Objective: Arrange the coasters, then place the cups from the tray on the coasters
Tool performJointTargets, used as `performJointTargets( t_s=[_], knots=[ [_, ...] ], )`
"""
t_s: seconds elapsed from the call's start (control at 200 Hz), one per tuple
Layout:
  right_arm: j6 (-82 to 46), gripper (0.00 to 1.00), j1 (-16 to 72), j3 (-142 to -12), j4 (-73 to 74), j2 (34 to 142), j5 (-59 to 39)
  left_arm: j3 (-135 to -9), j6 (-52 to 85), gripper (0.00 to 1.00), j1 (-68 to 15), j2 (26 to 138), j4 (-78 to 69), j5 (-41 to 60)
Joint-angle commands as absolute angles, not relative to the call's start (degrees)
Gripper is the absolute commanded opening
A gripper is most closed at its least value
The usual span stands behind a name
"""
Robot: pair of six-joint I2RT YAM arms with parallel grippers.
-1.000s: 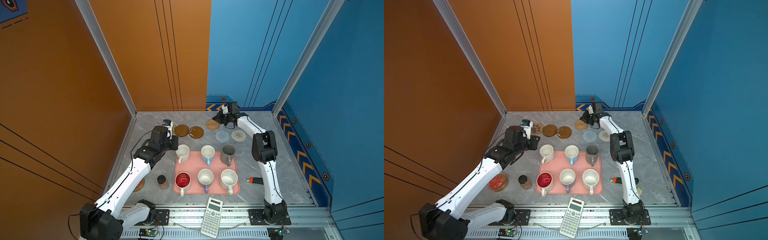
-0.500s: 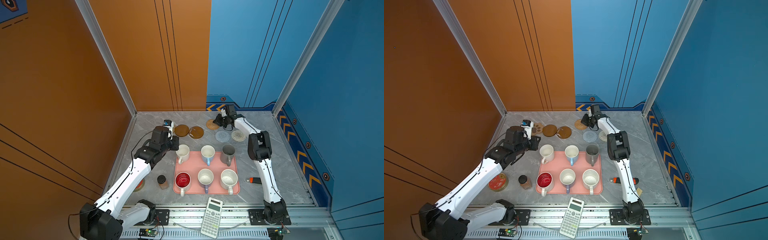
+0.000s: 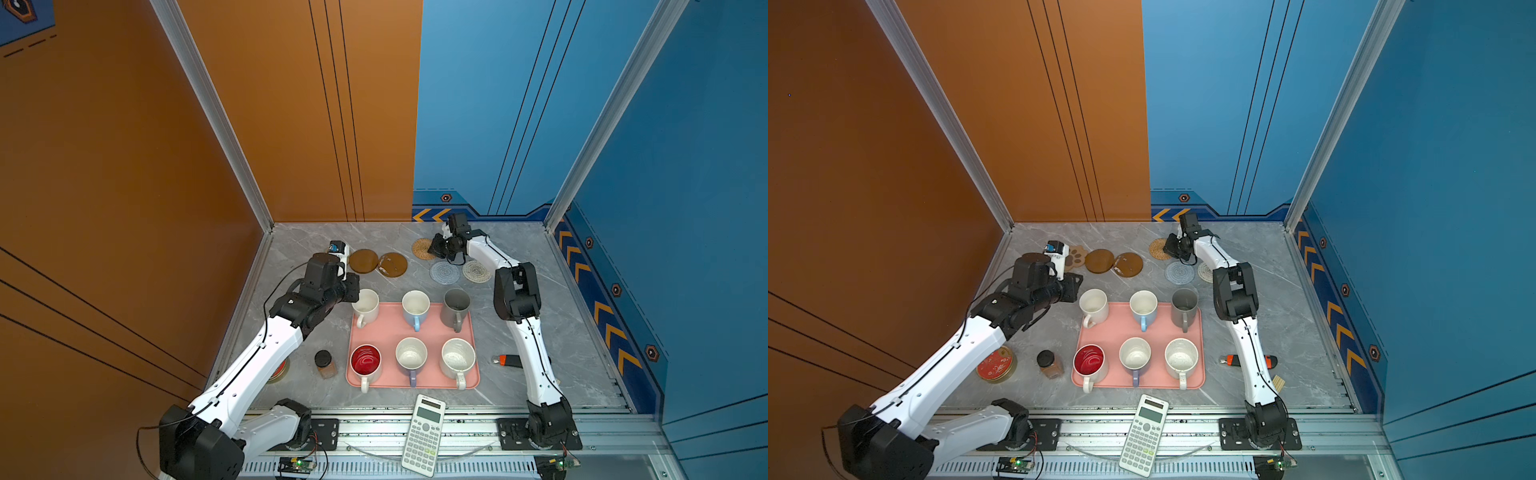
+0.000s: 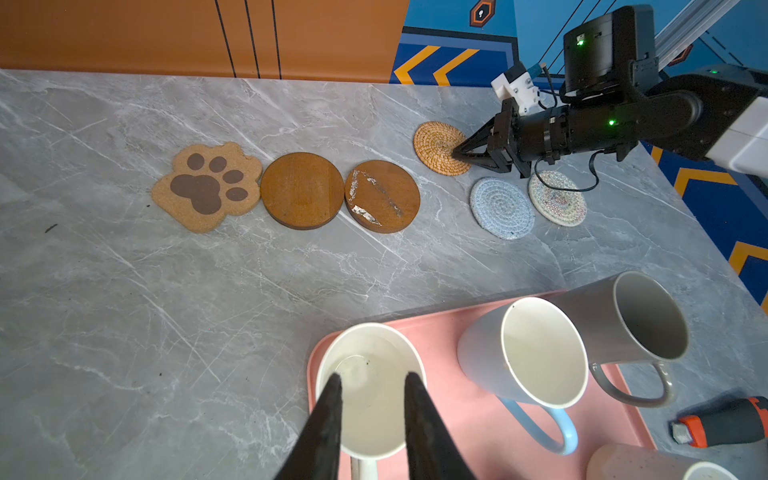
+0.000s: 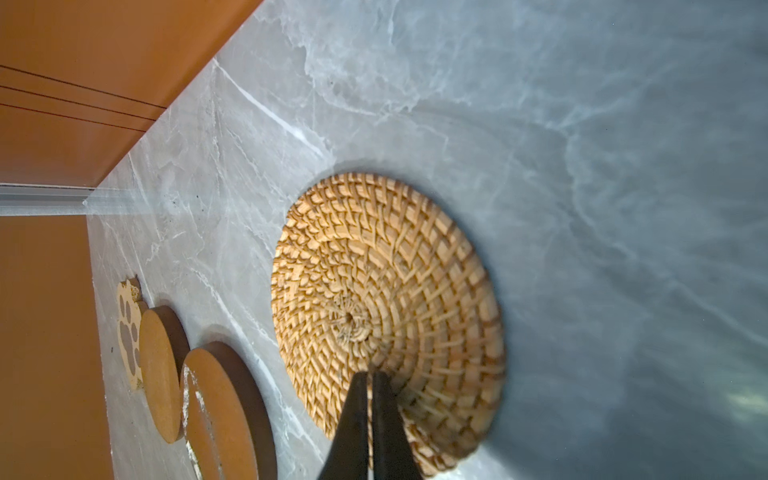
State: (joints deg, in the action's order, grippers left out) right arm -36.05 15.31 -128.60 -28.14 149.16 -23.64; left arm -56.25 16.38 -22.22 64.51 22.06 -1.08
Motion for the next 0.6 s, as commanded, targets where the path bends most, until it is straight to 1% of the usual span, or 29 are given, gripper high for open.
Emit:
performJointTargets(
  t_s=[0.0, 0.375, 0.596],
  knots=[
    [-32.1, 0.02, 16.3, -129.0, -37.3, 149.5, -21.4, -55.9, 16.8, 0.28, -22.8, 64.8, 22.8, -2.1],
    [-28.0, 0.03, 17.3, -123.4, -42.6, 145.6, -21.2, -55.2, 16.8, 0.28, -23.0, 64.3, 22.8, -2.4],
    [-26.7, 0.04, 18.0, -119.9, -42.6, 143.6, -23.6, -54.9, 17.0, 0.28, -23.2, 64.4, 22.7, -2.4]
  ],
)
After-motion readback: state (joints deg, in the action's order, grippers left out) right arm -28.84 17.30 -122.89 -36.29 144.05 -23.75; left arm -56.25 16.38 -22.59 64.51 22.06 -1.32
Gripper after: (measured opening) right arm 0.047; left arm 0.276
